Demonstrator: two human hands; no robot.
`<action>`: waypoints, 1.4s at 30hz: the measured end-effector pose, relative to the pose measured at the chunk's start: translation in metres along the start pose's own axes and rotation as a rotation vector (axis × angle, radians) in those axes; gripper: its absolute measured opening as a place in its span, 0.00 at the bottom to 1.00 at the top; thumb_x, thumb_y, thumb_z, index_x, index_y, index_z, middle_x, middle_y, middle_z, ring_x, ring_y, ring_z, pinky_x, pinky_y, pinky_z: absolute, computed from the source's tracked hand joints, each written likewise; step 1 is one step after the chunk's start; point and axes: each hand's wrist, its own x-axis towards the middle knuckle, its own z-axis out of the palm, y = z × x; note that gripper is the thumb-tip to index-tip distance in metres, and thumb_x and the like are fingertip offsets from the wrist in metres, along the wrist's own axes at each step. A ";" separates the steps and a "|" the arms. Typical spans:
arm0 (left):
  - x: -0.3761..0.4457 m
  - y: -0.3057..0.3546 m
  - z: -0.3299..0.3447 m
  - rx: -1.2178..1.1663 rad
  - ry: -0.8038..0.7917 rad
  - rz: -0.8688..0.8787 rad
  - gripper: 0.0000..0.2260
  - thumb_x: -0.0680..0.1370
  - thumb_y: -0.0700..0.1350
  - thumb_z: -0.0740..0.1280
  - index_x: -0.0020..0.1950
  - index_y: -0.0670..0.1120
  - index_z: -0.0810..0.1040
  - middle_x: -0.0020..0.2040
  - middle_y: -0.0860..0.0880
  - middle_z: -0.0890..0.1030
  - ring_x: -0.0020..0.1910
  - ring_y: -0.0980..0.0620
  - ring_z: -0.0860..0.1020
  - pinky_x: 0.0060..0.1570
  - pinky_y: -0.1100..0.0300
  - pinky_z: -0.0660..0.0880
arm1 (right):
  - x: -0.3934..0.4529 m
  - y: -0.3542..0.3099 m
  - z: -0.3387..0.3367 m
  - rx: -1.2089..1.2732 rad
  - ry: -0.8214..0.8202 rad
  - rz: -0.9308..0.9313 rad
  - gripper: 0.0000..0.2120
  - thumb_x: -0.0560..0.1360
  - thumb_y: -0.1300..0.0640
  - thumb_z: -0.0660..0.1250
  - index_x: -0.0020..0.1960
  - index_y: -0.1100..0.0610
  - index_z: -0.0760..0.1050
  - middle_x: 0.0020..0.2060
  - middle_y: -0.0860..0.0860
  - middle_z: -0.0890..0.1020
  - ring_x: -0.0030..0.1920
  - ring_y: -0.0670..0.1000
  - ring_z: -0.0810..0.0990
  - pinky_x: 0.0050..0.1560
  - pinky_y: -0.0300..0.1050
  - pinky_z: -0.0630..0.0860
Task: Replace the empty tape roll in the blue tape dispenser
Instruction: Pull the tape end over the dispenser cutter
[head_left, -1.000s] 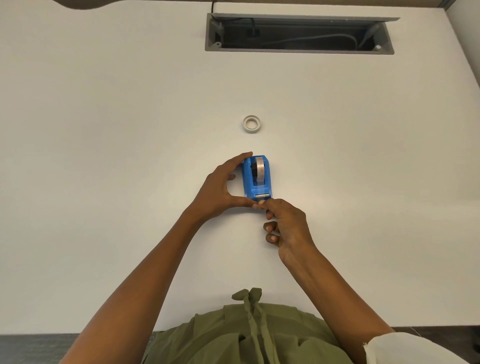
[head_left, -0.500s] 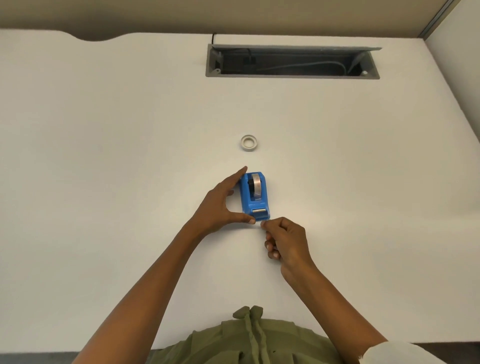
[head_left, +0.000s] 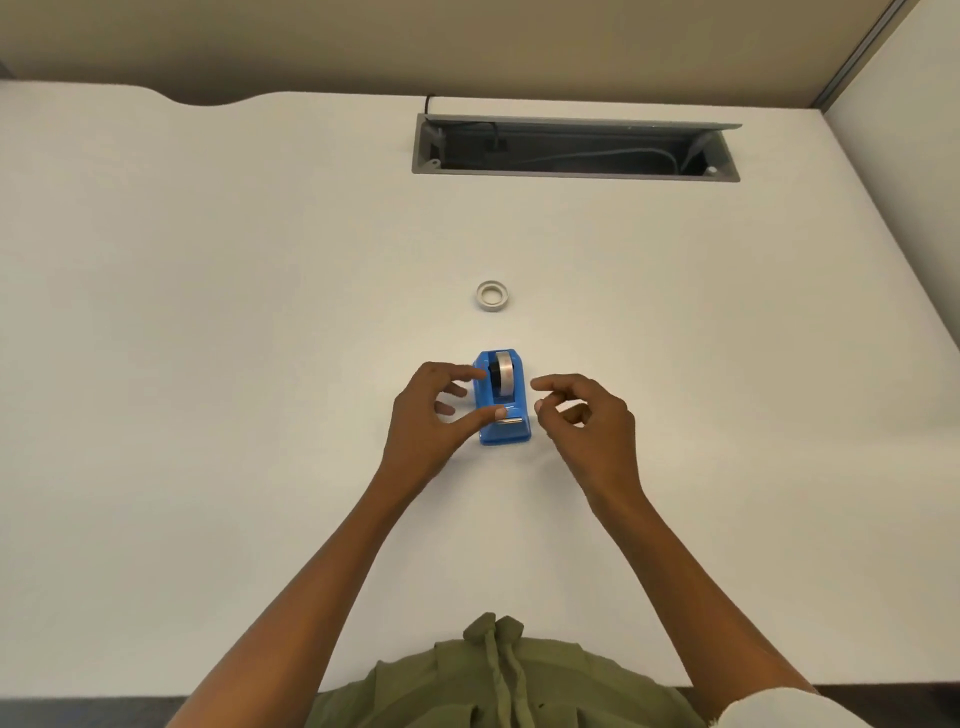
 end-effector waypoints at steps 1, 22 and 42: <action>-0.003 0.000 0.002 0.004 0.022 0.017 0.13 0.68 0.51 0.76 0.47 0.62 0.76 0.51 0.56 0.79 0.46 0.65 0.77 0.40 0.73 0.73 | 0.000 0.000 0.001 -0.035 -0.012 -0.044 0.11 0.71 0.63 0.67 0.46 0.48 0.80 0.41 0.46 0.80 0.34 0.41 0.76 0.35 0.28 0.71; -0.003 0.008 0.002 0.187 -0.034 0.017 0.05 0.74 0.44 0.70 0.47 0.45 0.83 0.46 0.49 0.81 0.41 0.57 0.78 0.40 0.75 0.72 | 0.023 -0.005 0.006 -0.394 -0.256 -0.244 0.03 0.70 0.55 0.72 0.42 0.53 0.83 0.42 0.51 0.82 0.37 0.48 0.74 0.42 0.49 0.75; -0.021 0.041 0.009 -0.726 -0.030 -0.887 0.06 0.71 0.41 0.73 0.42 0.37 0.83 0.30 0.44 0.83 0.28 0.52 0.82 0.29 0.63 0.79 | 0.001 0.012 -0.006 -0.247 -0.110 -0.437 0.06 0.69 0.58 0.73 0.46 0.53 0.84 0.38 0.48 0.72 0.29 0.44 0.68 0.33 0.29 0.66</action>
